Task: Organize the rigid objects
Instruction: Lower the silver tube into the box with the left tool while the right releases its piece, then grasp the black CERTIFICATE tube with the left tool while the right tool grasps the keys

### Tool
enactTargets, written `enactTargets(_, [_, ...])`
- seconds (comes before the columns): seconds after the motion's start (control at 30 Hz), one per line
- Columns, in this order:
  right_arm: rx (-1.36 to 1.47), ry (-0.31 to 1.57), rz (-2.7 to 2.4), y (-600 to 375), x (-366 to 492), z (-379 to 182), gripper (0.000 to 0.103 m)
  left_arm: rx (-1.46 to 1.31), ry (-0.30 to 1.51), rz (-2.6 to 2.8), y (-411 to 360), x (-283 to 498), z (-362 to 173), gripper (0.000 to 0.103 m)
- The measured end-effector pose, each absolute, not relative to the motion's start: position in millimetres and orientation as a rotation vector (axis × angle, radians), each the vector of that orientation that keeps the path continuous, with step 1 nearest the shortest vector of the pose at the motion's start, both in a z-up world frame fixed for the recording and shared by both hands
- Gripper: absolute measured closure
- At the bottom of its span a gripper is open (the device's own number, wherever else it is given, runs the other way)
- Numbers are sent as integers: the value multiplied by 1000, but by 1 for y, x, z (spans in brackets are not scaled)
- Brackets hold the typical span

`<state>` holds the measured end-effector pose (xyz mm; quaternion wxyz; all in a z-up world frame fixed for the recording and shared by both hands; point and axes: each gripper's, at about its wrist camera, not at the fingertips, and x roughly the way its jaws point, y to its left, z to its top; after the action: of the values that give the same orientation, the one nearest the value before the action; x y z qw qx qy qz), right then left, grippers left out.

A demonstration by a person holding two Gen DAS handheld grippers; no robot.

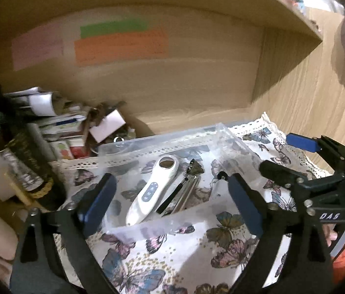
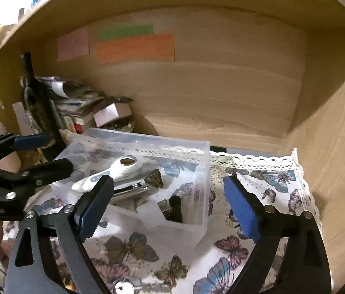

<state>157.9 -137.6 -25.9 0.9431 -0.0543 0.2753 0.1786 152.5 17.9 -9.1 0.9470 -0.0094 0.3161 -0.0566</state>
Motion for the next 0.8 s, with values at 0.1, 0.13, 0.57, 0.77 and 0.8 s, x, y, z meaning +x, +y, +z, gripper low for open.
enactTargets(0.1, [-108, 547, 368, -141, 142, -24, 9, -18, 638, -101, 22, 137, -9, 4])
enactTargets(0.13, [-110, 547, 369, -142, 138, -25, 9, -21, 640, -99, 24, 131, -11, 3])
enactTargets(0.57, [-154, 735, 415, -139, 106, -90, 8, -37, 768, -63, 35, 88, -68, 3])
enactTargets(0.77, [-194, 836, 444, -131, 106, -120, 8, -34, 830, -64, 34, 73, -92, 3])
enactTargets(0.8, [-205, 849, 450, -128, 108, -123, 8, -29, 833, -63, 32, 71, -95, 3])
